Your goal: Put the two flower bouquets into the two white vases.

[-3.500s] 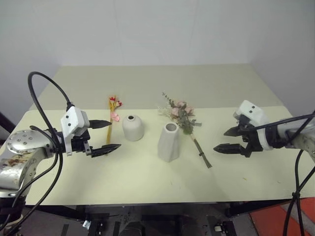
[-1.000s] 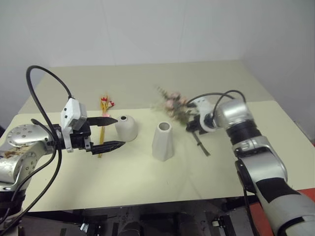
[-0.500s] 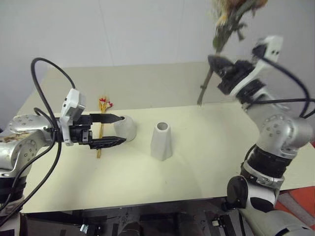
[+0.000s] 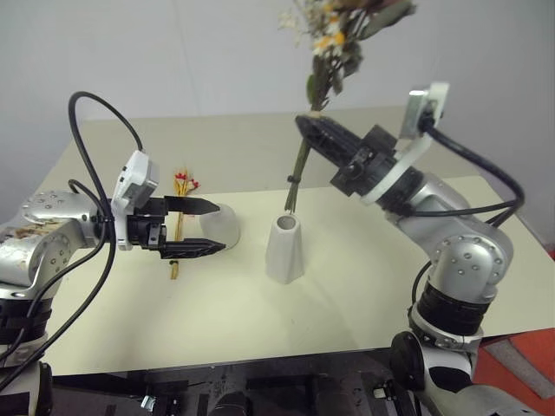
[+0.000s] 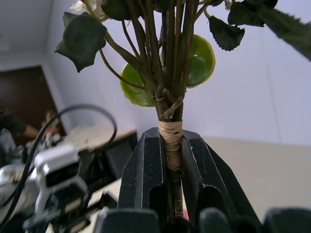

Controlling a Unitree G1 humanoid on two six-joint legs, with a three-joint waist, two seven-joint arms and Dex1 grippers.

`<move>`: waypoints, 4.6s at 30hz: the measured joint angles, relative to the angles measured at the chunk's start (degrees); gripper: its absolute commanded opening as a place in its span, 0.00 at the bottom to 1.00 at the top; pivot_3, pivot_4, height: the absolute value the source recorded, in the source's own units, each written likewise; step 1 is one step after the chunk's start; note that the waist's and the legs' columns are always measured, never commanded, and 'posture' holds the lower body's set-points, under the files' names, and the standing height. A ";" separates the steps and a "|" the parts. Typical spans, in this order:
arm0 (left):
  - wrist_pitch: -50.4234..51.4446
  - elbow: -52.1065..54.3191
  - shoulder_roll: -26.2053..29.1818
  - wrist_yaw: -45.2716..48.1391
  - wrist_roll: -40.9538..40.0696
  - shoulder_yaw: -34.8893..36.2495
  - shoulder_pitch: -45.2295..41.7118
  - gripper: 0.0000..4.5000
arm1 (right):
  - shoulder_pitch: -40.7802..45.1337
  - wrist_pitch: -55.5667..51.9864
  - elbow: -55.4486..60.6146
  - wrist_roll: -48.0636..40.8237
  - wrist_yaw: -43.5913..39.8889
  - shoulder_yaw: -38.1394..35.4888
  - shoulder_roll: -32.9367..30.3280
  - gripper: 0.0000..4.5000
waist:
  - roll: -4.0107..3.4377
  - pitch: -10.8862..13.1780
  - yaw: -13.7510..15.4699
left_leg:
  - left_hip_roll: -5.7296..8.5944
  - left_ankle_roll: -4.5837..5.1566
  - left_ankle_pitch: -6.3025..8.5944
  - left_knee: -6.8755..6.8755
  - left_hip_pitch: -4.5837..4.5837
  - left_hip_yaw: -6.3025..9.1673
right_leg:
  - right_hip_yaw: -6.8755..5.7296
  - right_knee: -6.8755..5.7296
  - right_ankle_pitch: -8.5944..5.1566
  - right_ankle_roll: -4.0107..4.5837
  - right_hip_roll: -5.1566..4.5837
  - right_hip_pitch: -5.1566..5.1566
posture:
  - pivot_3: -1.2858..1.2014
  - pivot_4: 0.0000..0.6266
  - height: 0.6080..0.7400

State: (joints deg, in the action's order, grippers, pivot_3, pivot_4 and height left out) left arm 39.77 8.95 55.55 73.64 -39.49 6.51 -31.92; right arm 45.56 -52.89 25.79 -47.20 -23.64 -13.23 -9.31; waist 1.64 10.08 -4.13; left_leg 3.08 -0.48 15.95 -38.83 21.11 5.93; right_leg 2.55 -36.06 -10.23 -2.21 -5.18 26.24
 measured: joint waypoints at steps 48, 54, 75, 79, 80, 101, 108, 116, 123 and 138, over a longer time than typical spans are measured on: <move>-1.09 -0.72 -0.01 -0.46 1.14 0.00 0.56 1.00 | -13.83 12.77 -3.76 7.19 -1.86 12.67 -4.33 0.05 | 0.00 0.00 0.23 | 0.02 0.00 0.00 -0.02 0.01 0.00 | -0.01 0.05 0.00 0.00 -0.01 -0.02 | 0.52 0.24 1.00; -1.09 -0.32 -0.01 -0.53 1.13 0.12 1.42 1.00 | -15.49 14.33 -3.77 10.03 -3.31 15.23 -4.71 0.33 | 0.00 0.00 0.25 | 0.02 0.00 0.00 -0.03 0.01 0.00 | -0.01 0.08 0.00 -0.01 -0.01 -0.02 | 0.52 0.24 1.00; 8.90 2.83 -0.57 -20.75 1.72 8.11 7.02 1.00 | -22.23 10.41 -0.76 5.49 -16.32 7.63 -28.41 1.00 | 0.02 0.00 0.92 | 0.04 0.01 0.00 -0.08 -0.04 -0.02 | -0.01 0.20 -0.01 -0.02 -0.03 -0.11 | 0.52 0.24 1.00; 20.18 2.34 1.91 -29.11 5.21 3.57 2.79 1.00 | -21.14 7.41 0.27 3.69 -21.60 6.40 -37.51 1.00 | 0.04 0.00 1.54 | 0.04 0.02 0.01 -0.10 -0.04 -0.02 | -0.04 0.20 -0.04 -0.06 0.00 -0.18 | 0.52 0.24 1.00; 23.21 1.84 1.49 -31.43 5.82 2.44 0.35 1.00 | -21.01 7.28 0.72 3.71 -23.35 6.51 -39.68 1.00 | 0.05 0.01 1.67 | 0.03 0.02 0.01 -0.14 -0.04 -0.02 | -0.07 0.21 -0.04 -0.06 0.01 -0.22 | 0.52 0.24 1.00; 30.13 -37.45 -20.13 -48.96 24.41 -14.41 -26.28 1.00 | -3.39 17.74 -21.12 16.17 -42.80 14.42 -44.70 1.00 | 0.13 -0.03 1.87 | 0.13 0.01 0.01 -0.25 0.09 -0.01 | -0.09 0.22 -0.02 -0.05 -0.11 -0.17 | 0.52 0.24 1.00; 25.16 -52.06 -25.19 -50.39 28.19 -13.10 -31.57 1.00 | 0.71 21.86 -27.77 20.76 -46.75 16.79 -43.36 1.00 | 0.14 -0.04 2.10 | 0.21 0.02 0.01 -0.25 0.16 -0.01 | -0.09 0.13 -0.01 -0.07 -0.18 -0.16 | 0.52 0.24 1.00; 22.03 -57.65 -25.70 -50.34 30.81 -11.04 -33.16 0.53 | 0.90 22.59 -28.07 21.73 -47.74 16.79 -42.47 1.00 | 0.15 -0.05 2.07 | 0.21 -0.02 -0.01 -0.27 0.09 -0.03 | -0.07 0.11 -0.01 -0.08 -0.20 -0.17 | 0.52 0.24 1.00; 23.64 -56.12 -22.85 -49.94 31.26 -9.23 -32.01 0.02 | 0.89 23.68 -29.56 23.06 -48.42 16.79 -42.25 1.00 | 0.15 -0.05 1.68 | 0.20 0.01 0.01 -0.27 0.20 -0.02 | -0.07 -0.01 -0.01 -0.08 -0.18 -0.07 | 0.52 0.24 1.00; 21.32 -29.51 -20.94 -49.03 21.09 11.19 -25.87 0.01 | 0.90 26.35 -37.80 26.93 -48.64 17.00 -39.54 1.00 | 0.15 -0.05 1.74 | 0.16 -0.07 -0.03 -0.28 0.24 -0.01 | -0.08 0.03 0.01 -0.07 -0.22 -0.02 | 0.52 0.24 1.00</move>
State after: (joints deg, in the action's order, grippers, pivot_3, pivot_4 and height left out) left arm 61.09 -20.56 34.61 24.60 -18.40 17.71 -57.79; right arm 46.46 -26.54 -12.01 -20.27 -72.28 3.77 -48.85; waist 1.79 10.03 -2.39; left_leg 3.24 -0.55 15.92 -39.11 21.35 5.92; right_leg 2.48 -36.04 -10.22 -2.28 -5.39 26.21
